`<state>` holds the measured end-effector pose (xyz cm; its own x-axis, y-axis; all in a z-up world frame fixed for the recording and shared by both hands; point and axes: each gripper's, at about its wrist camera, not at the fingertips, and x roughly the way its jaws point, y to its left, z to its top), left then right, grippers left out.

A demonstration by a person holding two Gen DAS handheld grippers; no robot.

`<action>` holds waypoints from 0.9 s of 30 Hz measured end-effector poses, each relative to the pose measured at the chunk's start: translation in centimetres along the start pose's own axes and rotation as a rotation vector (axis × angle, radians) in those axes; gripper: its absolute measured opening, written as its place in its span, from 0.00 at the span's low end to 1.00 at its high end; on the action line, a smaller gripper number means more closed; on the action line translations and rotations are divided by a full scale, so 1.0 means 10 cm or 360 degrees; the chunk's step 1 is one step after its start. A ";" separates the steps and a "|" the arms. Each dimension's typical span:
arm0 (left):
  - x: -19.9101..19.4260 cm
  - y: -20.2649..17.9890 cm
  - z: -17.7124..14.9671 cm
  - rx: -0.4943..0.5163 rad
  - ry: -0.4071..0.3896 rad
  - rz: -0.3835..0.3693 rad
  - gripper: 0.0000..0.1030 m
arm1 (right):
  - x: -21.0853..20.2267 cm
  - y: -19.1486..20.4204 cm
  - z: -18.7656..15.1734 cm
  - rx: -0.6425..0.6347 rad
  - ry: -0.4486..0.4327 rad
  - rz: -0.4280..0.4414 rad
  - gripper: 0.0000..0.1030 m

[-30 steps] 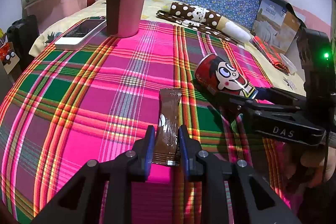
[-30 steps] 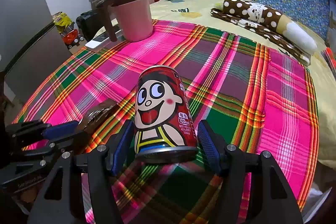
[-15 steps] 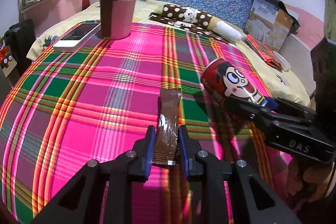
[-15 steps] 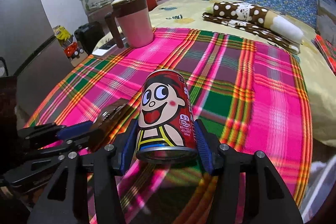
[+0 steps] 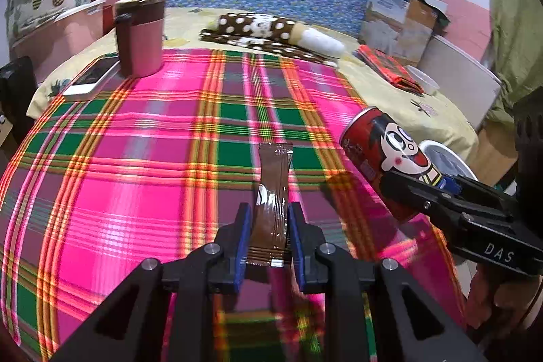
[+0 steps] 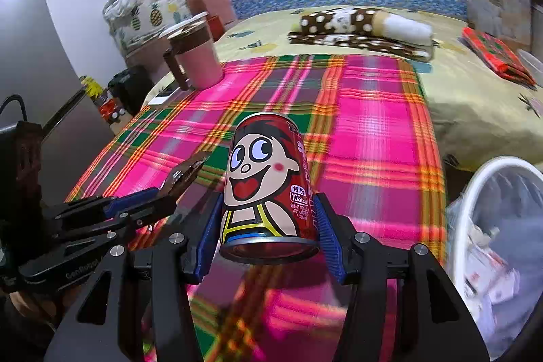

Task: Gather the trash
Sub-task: 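Carry the can and wrapper over the white bin and release both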

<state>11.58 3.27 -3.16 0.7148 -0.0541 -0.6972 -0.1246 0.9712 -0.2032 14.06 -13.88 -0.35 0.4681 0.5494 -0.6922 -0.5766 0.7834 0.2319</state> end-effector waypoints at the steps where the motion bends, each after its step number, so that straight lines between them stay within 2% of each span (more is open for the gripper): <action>1: -0.01 -0.05 0.00 0.0012 -0.0002 -0.0009 0.23 | -0.04 -0.02 -0.03 0.0012 -0.0006 -0.0010 0.53; 15: -0.11 -0.66 -0.06 0.0178 0.0009 -0.0167 0.23 | -0.56 -0.36 -0.28 0.0136 -0.0120 -0.0154 0.53; 27: 0.03 -1.29 0.00 0.0340 0.0034 -0.0328 0.23 | -0.90 -0.89 -0.52 0.0308 -0.0160 -0.0364 0.53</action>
<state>13.38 -9.25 -0.71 0.6951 -0.2581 -0.6710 0.1712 0.9659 -0.1942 11.45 -27.31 0.29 0.6402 0.3708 -0.6728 -0.3150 0.9255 0.2103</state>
